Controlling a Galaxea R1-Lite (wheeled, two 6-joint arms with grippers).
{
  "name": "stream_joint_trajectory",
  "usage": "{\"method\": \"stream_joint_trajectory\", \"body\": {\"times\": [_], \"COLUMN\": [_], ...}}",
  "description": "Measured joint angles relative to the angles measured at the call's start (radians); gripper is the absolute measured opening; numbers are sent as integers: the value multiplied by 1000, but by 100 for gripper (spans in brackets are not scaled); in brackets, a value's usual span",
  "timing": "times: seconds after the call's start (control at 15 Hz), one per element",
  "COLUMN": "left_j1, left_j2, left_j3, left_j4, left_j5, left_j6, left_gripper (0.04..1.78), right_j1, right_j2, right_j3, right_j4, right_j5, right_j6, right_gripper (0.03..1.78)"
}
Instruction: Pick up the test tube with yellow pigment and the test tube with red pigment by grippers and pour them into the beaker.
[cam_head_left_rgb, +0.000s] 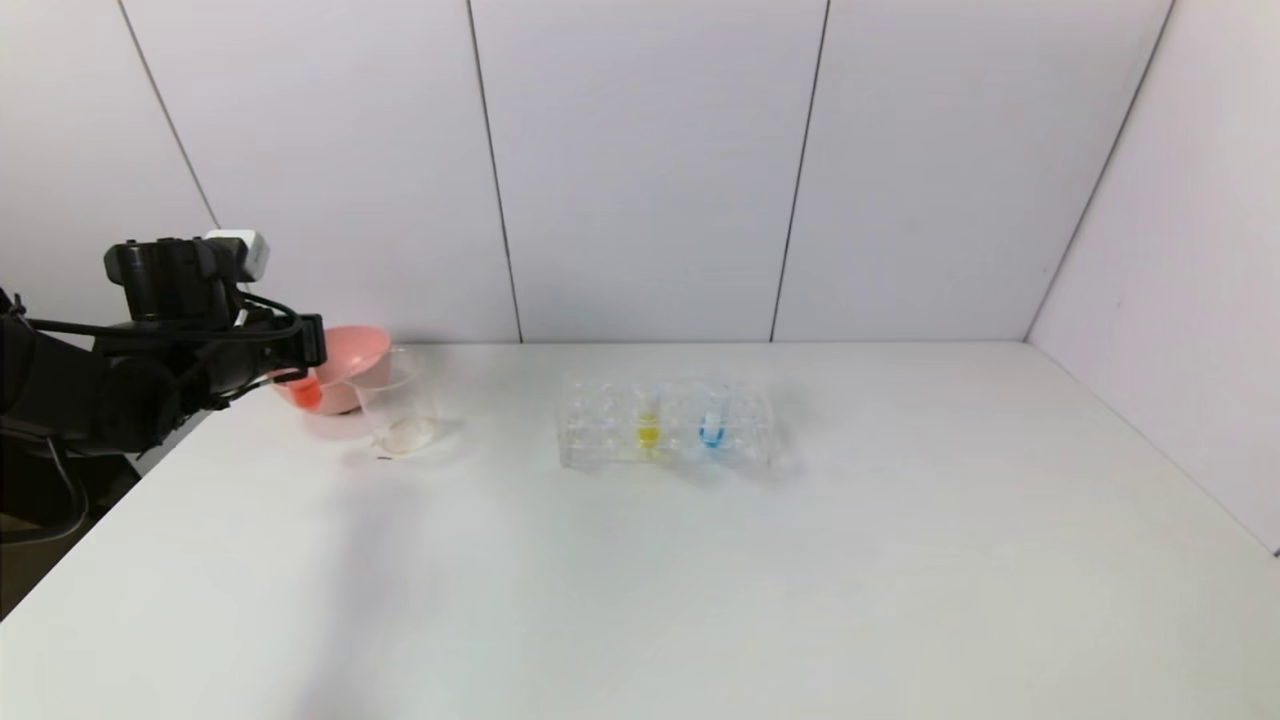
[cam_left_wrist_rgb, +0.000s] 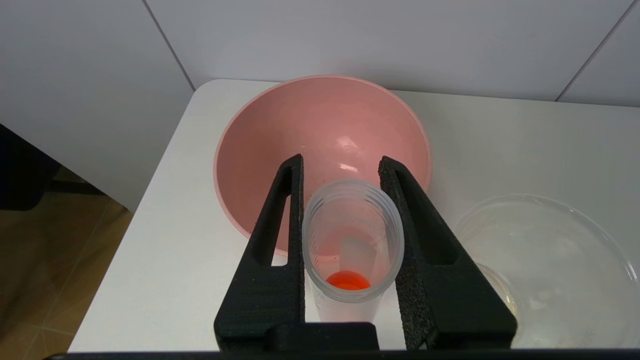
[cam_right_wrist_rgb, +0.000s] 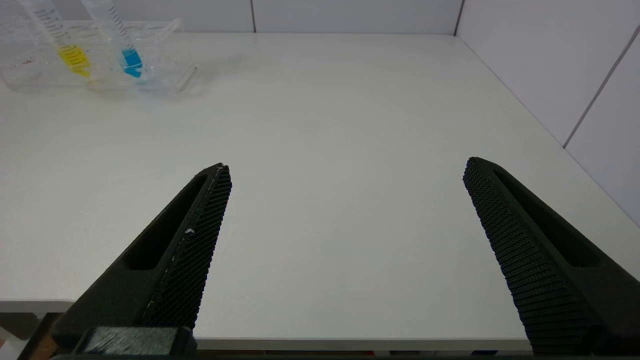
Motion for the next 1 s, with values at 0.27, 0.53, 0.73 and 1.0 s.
{"method": "stream_joint_trajectory", "body": {"times": [0.27, 0.53, 0.73, 1.0], "left_j1": [4, 11, 13, 15], "left_j2": [17, 23, 32, 47], "left_j3": [-19, -27, -34, -29], "left_j4": [0, -8, -12, -55], "left_j5": [0, -4, -12, -81], "left_j6": [13, 29, 45, 43], "left_gripper": [52, 52, 52, 52], "right_j1": [0, 0, 0, 0], "right_j2": [0, 0, 0, 0], "right_j3": [0, 0, 0, 0], "right_j4": [0, 0, 0, 0], "right_j5": [0, 0, 0, 0], "right_j6": [0, 0, 0, 0], "right_gripper": [170, 170, 170, 170]}}
